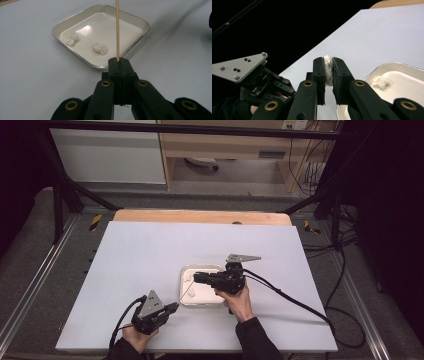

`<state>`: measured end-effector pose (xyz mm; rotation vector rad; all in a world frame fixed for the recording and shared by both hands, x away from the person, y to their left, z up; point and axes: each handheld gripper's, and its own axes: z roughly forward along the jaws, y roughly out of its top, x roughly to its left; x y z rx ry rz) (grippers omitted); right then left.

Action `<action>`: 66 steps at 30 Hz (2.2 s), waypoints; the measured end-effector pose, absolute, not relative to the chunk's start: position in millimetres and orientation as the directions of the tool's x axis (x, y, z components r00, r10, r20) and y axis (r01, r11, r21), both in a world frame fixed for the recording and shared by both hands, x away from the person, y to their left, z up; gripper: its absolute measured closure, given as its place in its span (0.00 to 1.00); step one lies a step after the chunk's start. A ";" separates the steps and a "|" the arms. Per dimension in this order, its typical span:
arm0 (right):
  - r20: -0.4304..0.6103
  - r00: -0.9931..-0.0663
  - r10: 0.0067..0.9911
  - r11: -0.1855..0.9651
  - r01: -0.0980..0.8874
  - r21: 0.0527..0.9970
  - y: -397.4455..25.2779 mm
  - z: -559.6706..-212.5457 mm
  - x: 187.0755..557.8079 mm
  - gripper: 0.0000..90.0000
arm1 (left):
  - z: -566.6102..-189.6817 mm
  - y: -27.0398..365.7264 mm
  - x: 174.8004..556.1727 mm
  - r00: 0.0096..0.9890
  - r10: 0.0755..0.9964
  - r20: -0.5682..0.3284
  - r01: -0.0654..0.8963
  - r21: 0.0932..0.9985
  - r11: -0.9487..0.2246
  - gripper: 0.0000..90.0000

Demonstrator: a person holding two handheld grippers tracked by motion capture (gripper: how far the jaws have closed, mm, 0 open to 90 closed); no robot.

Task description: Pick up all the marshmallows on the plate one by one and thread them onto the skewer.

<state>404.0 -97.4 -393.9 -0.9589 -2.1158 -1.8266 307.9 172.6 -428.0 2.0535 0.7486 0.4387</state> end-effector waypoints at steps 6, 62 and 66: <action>0.528 -0.777 0.343 0.038 0.573 0.819 -95.6 -396.2 402.1 0.91 | -428.5 171.5 307.4 0.754 0.655 0.035 0.341 0.833 -0.437 0.99; 0.173 -0.780 0.601 0.386 0.473 0.792 -73.4 -422.3 407.8 0.09 | -426.0 208.3 322.0 0.703 0.705 -0.091 0.419 0.855 -0.307 0.99; 0.170 -0.785 0.596 0.404 0.477 0.781 -60.8 -426.6 410.7 0.14 | -425.7 209.0 322.2 0.702 0.706 -0.090 0.418 0.855 -0.307 0.99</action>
